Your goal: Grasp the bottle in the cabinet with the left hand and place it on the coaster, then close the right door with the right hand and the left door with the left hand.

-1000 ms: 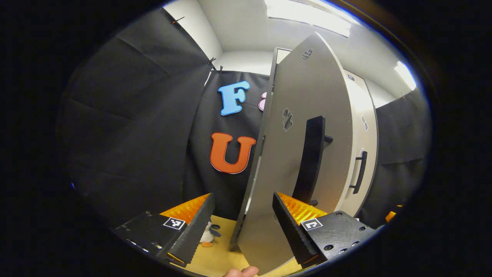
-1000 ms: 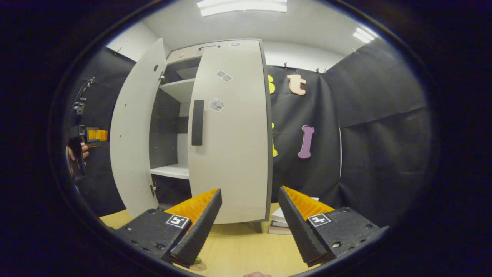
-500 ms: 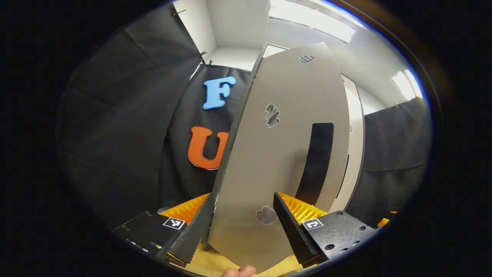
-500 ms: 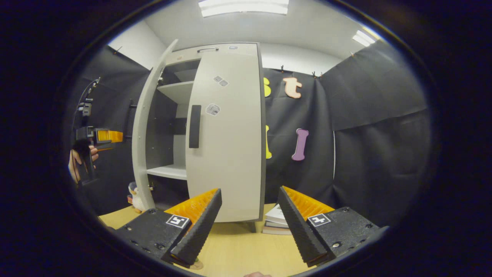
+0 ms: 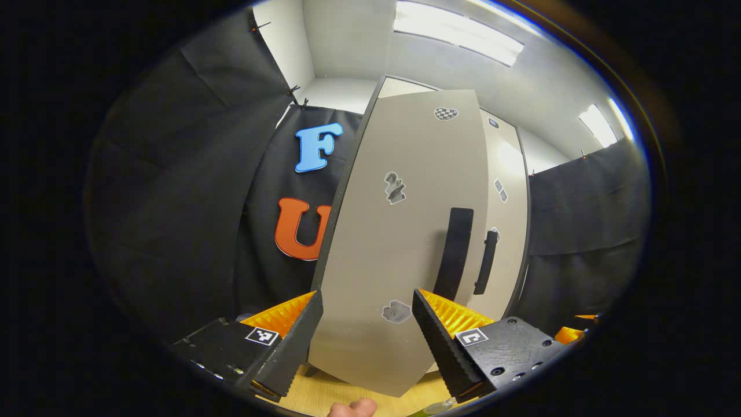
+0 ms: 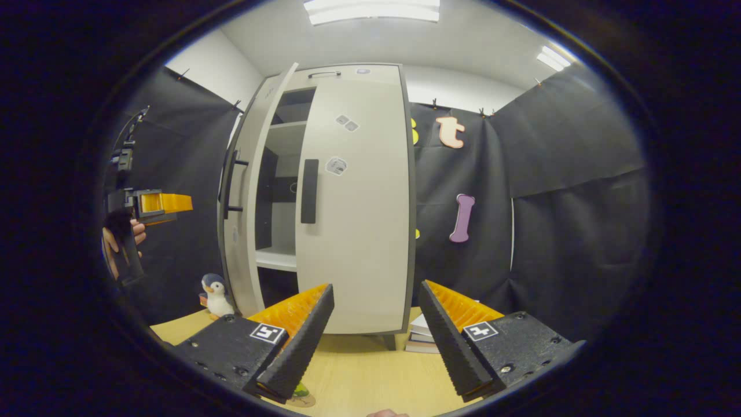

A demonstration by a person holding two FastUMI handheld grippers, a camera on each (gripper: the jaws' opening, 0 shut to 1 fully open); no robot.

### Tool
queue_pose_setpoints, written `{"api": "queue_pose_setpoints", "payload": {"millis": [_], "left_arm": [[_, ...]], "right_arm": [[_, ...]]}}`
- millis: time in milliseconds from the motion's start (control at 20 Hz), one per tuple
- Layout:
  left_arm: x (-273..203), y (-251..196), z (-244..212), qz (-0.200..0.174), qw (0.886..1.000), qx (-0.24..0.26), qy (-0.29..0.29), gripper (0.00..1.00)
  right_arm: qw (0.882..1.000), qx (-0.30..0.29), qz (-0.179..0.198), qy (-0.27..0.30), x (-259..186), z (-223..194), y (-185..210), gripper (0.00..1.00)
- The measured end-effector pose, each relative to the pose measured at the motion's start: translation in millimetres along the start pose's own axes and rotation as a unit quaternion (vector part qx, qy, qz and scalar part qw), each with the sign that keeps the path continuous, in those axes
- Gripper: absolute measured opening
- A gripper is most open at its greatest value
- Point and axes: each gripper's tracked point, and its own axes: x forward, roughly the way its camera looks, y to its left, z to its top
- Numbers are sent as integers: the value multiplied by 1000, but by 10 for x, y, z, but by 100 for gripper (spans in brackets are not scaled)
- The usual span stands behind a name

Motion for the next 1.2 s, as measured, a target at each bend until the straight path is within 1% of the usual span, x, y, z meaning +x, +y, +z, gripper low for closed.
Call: {"api": "queue_pose_setpoints", "payload": {"millis": [100, 150, 200, 350, 400, 500, 550, 600, 650, 700, 750, 800, 850, 900, 950, 1100, 1150, 1200], "left_arm": [[-123, -12, -125, 8, 1000, 4, 8, 100], [-183, -41, -207, 9, 1000, 4, 15, 95], [-241, -74, -305, 12, 1000, 3, 21, 100], [-387, -118, -501, 29, 999, 22, 13, 100], [-415, -153, -577, 30, 999, 28, 13, 95], [-492, -274, -740, 24, 999, 26, 23, 95], [-528, -339, -794, 19, 999, 21, 25, 99], [-563, -374, -815, 17, 999, 17, 24, 99], [-605, -404, -832, 18, 999, 17, 20, 95], [-645, -416, -845, 22, 999, 19, 14, 100], [-680, -429, -856, 24, 999, 22, 10, 95], [-718, -448, -878, 25, 999, 25, 7, 100], [-747, -471, -883, 25, 999, 27, 5, 100], [-774, -489, -901, 24, 999, 28, 5, 95], [-788, -506, -923, 24, 999, 26, 5, 95], [-758, -537, -957, 16, 1000, 20, 12, 95], [-745, -511, -967, 18, 999, 23, 15, 99], [-739, -481, -970, 22, 999, 25, 15, 95]], "right_arm": [[1000, 0, 11, 0, -8, -11, 95, 97], [1000, 1, 17, 2, -8, -24, 144, 97], [1000, 1, 25, 6, -2, -50, 193, 97], [999, 4, 41, 8, -57, -95, 310, 98], [999, 5, 43, 9, -68, -106, 332, 97], [999, 6, 49, 13, -77, -135, 377, 98], [999, 8, 52, 13, -86, -150, 402, 97], [998, 11, 53, 14, -100, -165, 415, 97], [998, 12, 53, 16, -105, -177, 416, 94], [998, 14, 53, 18, -110, -197, 417, 97], [998, 16, 52, 20, -120, -211, 419, 97], [998, 18, 51, 21, -133, -226, 416, 97], [998, 20, 50, 22, -138, -244, 410, 97], [998, 22, 50, 24, -141, -261, 404, 97], [998, 22, 51, 28, -136, -274, 396, 97], [998, 20, 45, 29, -113, -252, 359, 97], [998, 22, 45, 26, -108, -230, 363, 97], [999, 22, 45, 22, -105, -207, 366, 97]]}}
